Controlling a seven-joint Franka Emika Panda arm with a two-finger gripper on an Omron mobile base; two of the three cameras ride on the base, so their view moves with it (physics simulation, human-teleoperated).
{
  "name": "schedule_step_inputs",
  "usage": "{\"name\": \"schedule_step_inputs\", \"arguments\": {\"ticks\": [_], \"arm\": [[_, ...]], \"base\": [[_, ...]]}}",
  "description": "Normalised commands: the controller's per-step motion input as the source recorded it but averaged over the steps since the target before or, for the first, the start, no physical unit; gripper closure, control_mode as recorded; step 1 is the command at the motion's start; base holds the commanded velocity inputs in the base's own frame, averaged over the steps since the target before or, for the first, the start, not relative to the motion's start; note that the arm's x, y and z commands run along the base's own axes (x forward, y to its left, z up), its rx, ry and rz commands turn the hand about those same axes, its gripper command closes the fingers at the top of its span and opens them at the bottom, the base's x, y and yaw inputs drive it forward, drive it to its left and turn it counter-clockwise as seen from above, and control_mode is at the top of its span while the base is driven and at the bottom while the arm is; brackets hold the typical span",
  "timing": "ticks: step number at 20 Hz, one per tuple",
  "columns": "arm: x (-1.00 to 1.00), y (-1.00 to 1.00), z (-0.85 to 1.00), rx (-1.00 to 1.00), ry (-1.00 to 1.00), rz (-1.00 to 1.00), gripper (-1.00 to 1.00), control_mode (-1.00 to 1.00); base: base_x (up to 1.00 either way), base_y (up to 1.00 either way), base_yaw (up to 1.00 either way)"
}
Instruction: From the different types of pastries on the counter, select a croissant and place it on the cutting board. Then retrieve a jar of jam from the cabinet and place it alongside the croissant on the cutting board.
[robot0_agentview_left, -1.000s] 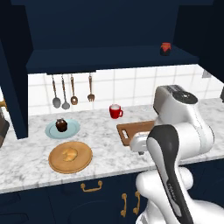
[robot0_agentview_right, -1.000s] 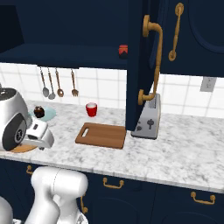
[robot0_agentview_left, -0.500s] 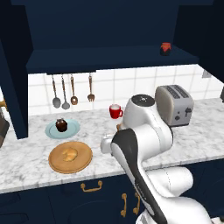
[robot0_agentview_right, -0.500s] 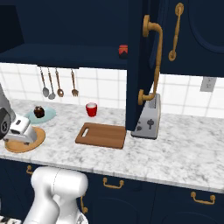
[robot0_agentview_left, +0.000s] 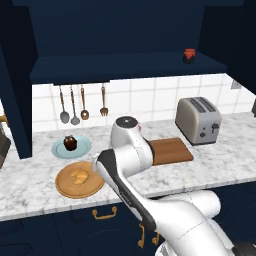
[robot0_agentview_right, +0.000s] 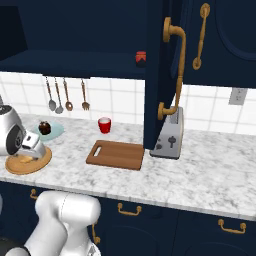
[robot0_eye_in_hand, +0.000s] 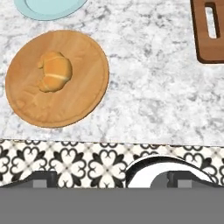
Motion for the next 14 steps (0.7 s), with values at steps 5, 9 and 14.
{"name": "schedule_step_inputs", "arguments": {"ticks": [5,9,14], "arm": [[0.35,0.24,0.23,0.05,-0.05,0.0,-1.0,-1.0],[0.3,0.49,-0.15,0.0,0.0,0.0,-1.0,-1.0],[0.41,0.47,-0.37,0.0,0.0,0.0,-1.0,-1.0]], "base": [[0.0,0.0,0.0],[0.0,0.0,0.0],[0.0,0.0,0.0]]}}
